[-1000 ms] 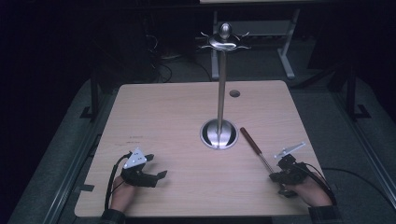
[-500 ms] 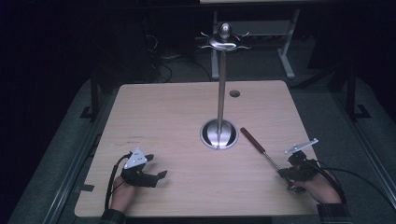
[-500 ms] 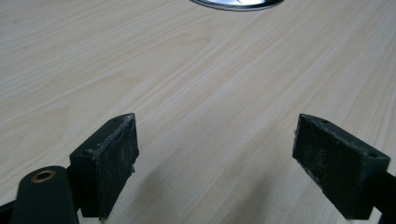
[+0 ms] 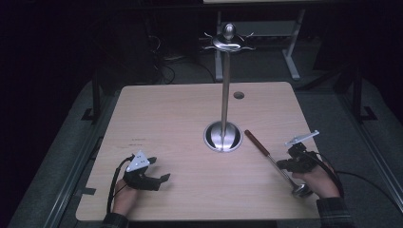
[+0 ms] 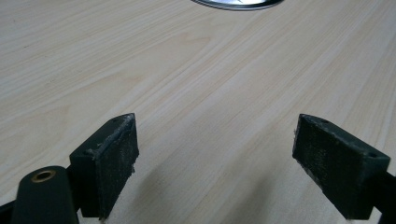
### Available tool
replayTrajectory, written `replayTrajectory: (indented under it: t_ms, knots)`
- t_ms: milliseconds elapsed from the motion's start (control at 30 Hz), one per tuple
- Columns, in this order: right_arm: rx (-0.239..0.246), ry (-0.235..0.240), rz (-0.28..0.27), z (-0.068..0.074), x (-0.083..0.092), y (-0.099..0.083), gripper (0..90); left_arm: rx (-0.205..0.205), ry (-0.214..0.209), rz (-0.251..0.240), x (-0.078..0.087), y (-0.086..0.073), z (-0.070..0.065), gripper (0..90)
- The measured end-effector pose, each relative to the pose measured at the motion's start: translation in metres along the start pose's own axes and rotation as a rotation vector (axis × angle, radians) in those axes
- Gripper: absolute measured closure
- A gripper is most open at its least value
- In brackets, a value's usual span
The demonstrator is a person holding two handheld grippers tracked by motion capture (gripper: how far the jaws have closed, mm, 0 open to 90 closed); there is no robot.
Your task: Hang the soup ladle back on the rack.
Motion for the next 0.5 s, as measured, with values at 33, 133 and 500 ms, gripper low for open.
replayTrajectory:
  t_ms: [33, 133, 500]
  knots:
    - [-0.002, -0.01, -0.017, -0.001, -0.001, 0.007, 85.9, -0.001, 0.001, 0.0, 0.0, 0.0, 0.0, 14.0]
    - [0.001, -0.012, -0.03, 0.0, -0.002, 0.016, 84.7, 0.001, -0.001, -0.005, 0.0, 0.0, 0.0, 14.0]
    - [0.002, -0.051, -0.027, -0.002, -0.018, 0.05, 77.2, 0.007, -0.003, -0.005, -0.001, 0.0, 0.0, 14.0]
Point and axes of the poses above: each handheld gripper's, and its own axes: x roughly backward along the jaws, y roughly out of its top, z roughly to its left, the point moved 4 cm from there along -x, roughly forward along the jaws, and after that the axes turned 9 degrees about -x, right-handed, at the moved point
